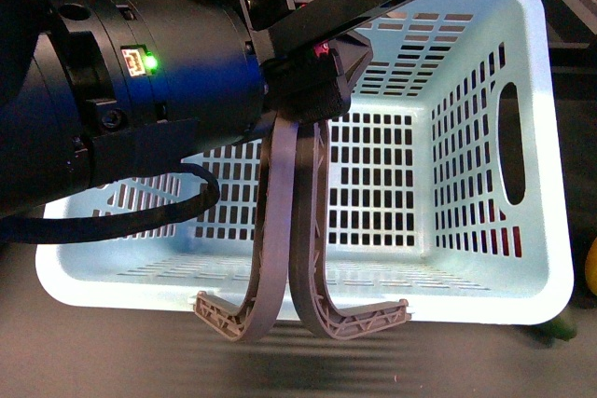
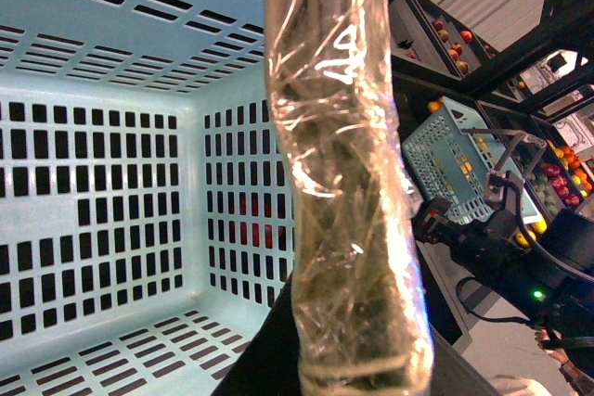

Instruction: Pick mango with right arm and hold basket with left

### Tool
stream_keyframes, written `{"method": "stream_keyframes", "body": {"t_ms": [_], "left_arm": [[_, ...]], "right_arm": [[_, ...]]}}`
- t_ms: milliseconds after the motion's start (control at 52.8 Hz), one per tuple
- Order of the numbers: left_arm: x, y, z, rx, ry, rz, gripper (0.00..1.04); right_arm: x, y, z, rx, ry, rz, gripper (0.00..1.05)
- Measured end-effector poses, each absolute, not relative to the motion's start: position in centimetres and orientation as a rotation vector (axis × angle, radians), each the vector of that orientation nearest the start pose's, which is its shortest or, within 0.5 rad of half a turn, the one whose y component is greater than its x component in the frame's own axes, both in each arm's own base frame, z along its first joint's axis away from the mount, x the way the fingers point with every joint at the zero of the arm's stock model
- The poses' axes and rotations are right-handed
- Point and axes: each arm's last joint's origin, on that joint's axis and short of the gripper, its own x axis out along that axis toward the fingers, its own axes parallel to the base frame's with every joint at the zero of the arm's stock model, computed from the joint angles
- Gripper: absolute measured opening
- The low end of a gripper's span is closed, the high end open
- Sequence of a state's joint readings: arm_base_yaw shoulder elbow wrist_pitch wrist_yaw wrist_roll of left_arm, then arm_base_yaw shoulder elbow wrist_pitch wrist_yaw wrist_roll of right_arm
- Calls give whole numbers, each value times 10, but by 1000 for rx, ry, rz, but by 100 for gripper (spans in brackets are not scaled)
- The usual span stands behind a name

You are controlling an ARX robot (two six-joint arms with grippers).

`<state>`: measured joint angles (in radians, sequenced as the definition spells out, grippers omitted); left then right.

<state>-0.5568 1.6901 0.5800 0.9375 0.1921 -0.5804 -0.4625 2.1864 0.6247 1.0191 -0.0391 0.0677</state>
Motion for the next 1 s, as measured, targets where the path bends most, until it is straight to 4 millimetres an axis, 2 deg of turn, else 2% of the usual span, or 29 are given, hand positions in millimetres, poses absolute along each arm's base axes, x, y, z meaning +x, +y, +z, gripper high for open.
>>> {"method": "stream_keyframes", "body": {"t_ms": [152,322,455,607,1005], "left_arm": [[259,-168,156,-519,384,-672,7],[259,-168,156,-519,384,-673,7],[259,-168,156,-519,384,-673,7],[259,-168,156,-519,384,-673,7],[259,-168,156,-519,385,-673,7]], "right_arm": [[306,-153,-7,226,604,-451,97],[332,-165,-54,237,701,-467,97],[345,-167,-75,234,734,-466,97],[360,-165,-89,216,732,-455,97],[383,-151,-108,186,714,-400,97]]}}
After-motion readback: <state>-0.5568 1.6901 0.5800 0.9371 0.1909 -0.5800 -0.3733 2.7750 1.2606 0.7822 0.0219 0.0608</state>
